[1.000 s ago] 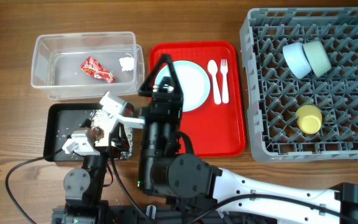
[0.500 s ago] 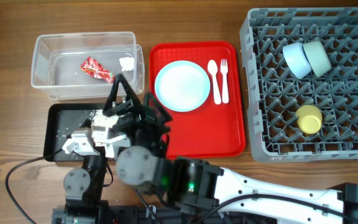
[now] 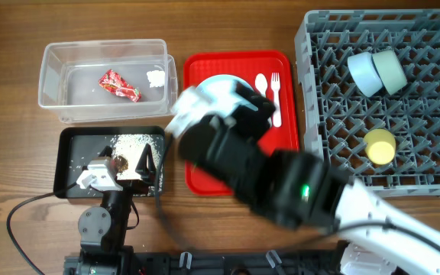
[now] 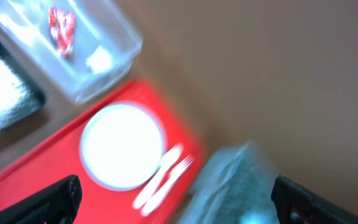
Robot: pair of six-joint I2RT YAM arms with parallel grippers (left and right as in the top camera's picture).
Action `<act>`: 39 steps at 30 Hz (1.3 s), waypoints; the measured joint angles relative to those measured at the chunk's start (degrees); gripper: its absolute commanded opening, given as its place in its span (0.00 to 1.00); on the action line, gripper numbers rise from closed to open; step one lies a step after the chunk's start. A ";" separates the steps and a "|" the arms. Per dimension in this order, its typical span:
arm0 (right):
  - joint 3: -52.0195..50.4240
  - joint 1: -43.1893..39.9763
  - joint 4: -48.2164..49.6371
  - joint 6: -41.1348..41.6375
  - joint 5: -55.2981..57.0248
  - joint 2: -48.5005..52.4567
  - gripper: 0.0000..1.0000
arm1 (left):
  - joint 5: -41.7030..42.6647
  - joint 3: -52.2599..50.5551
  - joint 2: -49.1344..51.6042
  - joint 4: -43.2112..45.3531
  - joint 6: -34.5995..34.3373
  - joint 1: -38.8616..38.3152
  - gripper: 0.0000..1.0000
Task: Sort waste into correct bins and load items into the dishwasher rack
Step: 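Grasp the edge of the light-blue plate with the right gripper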
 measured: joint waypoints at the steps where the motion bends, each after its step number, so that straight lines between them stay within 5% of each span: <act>1: -0.04 -3.13 -2.56 6.12 -3.87 0.11 0.94 | 0.00 0.00 0.00 0.00 0.00 0.00 1.00; 8: -3.37 -20.81 -6.82 32.39 -22.10 2.23 0.86 | 0.00 0.00 0.00 0.00 0.00 0.00 1.00; 13: -13.92 -27.50 -1.57 42.14 -31.56 6.32 0.84 | 0.00 0.00 0.00 0.00 0.00 0.00 1.00; 14: -16.61 -28.28 0.76 44.22 -33.09 7.02 0.78 | 0.00 0.00 0.00 0.00 0.00 0.00 1.00; 17: -26.93 -30.77 11.93 45.97 -39.34 9.99 0.69 | -0.02 0.00 0.00 0.00 0.00 0.00 1.00; 19: -30.36 -31.82 18.60 47.45 -42.91 11.39 0.73 | 0.00 0.00 0.00 0.00 0.00 0.00 1.00; 35: -31.87 -33.07 32.48 59.21 -44.61 25.24 0.74 | -0.02 0.00 0.00 0.00 0.00 0.00 1.00; 37: -31.82 -33.07 32.72 59.74 -44.59 25.68 0.60 | 0.00 0.00 0.00 0.00 0.00 0.00 1.00; 39: -31.82 -33.07 32.83 60.78 -44.57 25.75 0.32 | 0.00 0.00 0.00 0.00 0.00 0.00 1.00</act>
